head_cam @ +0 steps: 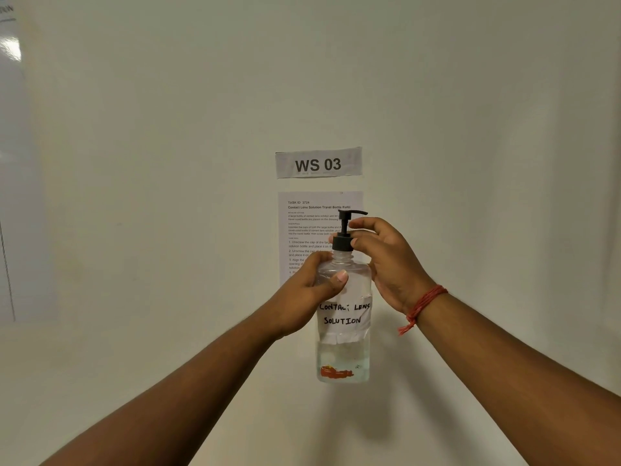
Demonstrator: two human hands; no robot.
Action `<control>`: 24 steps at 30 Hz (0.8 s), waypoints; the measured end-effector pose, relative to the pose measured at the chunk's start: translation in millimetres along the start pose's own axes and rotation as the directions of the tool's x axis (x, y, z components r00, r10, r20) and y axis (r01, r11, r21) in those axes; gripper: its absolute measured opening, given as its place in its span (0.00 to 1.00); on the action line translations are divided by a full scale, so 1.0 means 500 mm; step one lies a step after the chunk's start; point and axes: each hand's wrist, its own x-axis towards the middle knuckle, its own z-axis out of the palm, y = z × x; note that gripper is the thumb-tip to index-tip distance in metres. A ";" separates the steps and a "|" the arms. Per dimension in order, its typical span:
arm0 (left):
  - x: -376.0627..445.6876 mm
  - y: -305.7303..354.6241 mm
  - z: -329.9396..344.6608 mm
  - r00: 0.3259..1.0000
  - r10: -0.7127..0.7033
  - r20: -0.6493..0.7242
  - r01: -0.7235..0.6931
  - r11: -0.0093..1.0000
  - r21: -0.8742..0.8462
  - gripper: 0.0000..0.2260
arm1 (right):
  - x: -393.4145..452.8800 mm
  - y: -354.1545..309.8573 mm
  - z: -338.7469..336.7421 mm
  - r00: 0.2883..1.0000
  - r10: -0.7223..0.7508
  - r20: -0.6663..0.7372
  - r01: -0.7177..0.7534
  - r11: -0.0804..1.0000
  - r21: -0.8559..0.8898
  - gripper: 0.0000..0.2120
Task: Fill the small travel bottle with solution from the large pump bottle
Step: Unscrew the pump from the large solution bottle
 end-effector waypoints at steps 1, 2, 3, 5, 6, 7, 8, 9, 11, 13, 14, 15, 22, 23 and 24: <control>0.000 0.000 0.000 1.000 0.000 0.001 0.000 1.000 -0.002 0.27 | 0.000 0.002 0.000 1.000 0.002 0.010 -0.002 1.000 0.011 0.12; 0.000 -0.001 0.000 1.000 -0.002 0.002 0.002 1.000 -0.002 0.27 | -0.001 0.003 0.000 1.000 -0.004 0.017 0.004 1.000 0.015 0.12; 0.000 -0.002 -0.001 1.000 -0.005 0.002 0.005 1.000 0.000 0.28 | -0.001 0.004 0.000 1.000 -0.013 0.022 0.012 1.000 0.019 0.13; 0.000 -0.006 -0.001 1.000 -0.010 0.002 0.010 1.000 0.004 0.28 | -0.002 0.007 0.001 0.999 -0.029 0.027 0.028 0.999 0.023 0.15; 0.001 -0.008 -0.001 1.000 -0.013 0.000 0.013 1.000 0.003 0.29 | -0.003 0.009 0.001 0.999 -0.033 0.027 0.033 0.999 0.021 0.17; 0.001 -0.010 -0.002 1.000 -0.015 0.000 0.015 1.000 0.002 0.30 | -0.003 0.010 0.002 0.999 -0.034 0.027 0.034 0.999 0.016 0.17; 0.001 -0.012 -0.002 1.000 -0.018 -0.001 0.018 1.000 0.004 0.30 | -0.003 0.011 0.002 0.999 -0.032 0.026 0.032 0.999 0.015 0.17; 0.002 -0.013 -0.002 1.000 -0.019 -0.002 0.019 1.000 0.006 0.31 | -0.002 0.011 0.002 0.999 -0.028 0.025 0.027 1.000 0.016 0.17; 0.002 -0.016 -0.002 1.000 -0.024 -0.006 0.024 1.000 0.003 0.32 | -0.002 0.012 0.003 0.999 -0.025 0.021 0.025 1.000 0.018 0.14; 0.002 -0.018 -0.002 1.000 -0.022 -0.008 0.022 1.000 0.005 0.30 | -0.001 0.012 0.004 1.000 -0.029 0.012 0.028 0.999 0.016 0.12; 0.002 -0.018 -0.002 1.000 -0.022 -0.008 0.022 1.000 0.007 0.30 | -0.001 0.013 0.005 1.000 -0.028 0.006 0.027 0.999 0.019 0.12; 0.003 -0.019 -0.002 1.000 -0.023 -0.007 0.023 1.000 0.005 0.30 | -0.001 0.013 0.005 1.000 -0.027 0.003 0.027 0.999 0.021 0.12; 0.006 -0.030 -0.003 1.000 -0.023 -0.006 0.023 1.000 -0.014 0.32 | -0.004 0.018 0.007 0.999 -0.047 0.013 0.047 0.999 0.022 0.14; 0.005 -0.033 -0.003 1.000 -0.024 -0.006 0.024 1.000 -0.016 0.31 | -0.005 0.020 0.007 0.998 -0.054 0.013 0.054 0.998 0.014 0.14; 0.005 -0.037 -0.003 1.000 -0.024 -0.006 0.024 1.000 -0.018 0.31 | -0.006 0.021 0.007 0.998 -0.061 0.012 0.061 0.998 0.009 0.13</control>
